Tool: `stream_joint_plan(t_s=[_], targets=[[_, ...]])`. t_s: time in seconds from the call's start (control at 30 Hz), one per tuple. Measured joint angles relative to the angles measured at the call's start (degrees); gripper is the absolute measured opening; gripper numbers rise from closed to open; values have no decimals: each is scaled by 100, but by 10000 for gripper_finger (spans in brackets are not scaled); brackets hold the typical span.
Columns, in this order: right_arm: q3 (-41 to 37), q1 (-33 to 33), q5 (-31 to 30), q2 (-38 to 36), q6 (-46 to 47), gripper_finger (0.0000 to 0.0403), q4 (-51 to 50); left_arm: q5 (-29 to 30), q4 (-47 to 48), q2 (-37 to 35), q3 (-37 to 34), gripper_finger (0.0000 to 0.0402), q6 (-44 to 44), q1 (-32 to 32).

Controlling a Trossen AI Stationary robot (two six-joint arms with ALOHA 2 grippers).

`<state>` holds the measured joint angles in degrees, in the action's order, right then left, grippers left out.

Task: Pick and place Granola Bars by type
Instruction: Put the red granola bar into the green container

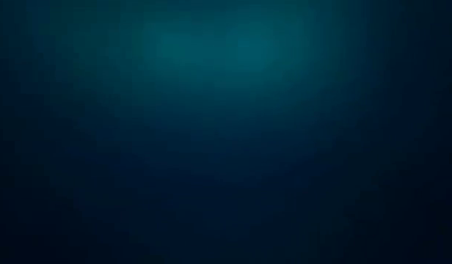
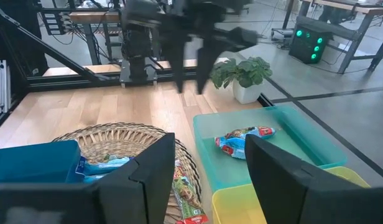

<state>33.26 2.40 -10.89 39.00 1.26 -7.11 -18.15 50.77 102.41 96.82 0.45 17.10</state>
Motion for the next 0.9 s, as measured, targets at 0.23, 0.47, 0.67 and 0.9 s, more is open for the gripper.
stream_joint_plan(t_s=[0.23, 0.47, 0.67, 0.9], targets=[[0, 0, 121, 0, 13, 196, 0, 317, -21, 0, 0, 126, -212, -537], [0, 2, 205, 0, -4, 196, -3, 868, -51, 162, 0, 150, -376, -794], [0, 0, 205, 0, -12, 196, -8, 1085, -194, 589, 0, 193, -524, -892], [0, 1, 205, 0, -22, 196, -15, 1318, -488, 1113, 2, 206, -579, -920]])
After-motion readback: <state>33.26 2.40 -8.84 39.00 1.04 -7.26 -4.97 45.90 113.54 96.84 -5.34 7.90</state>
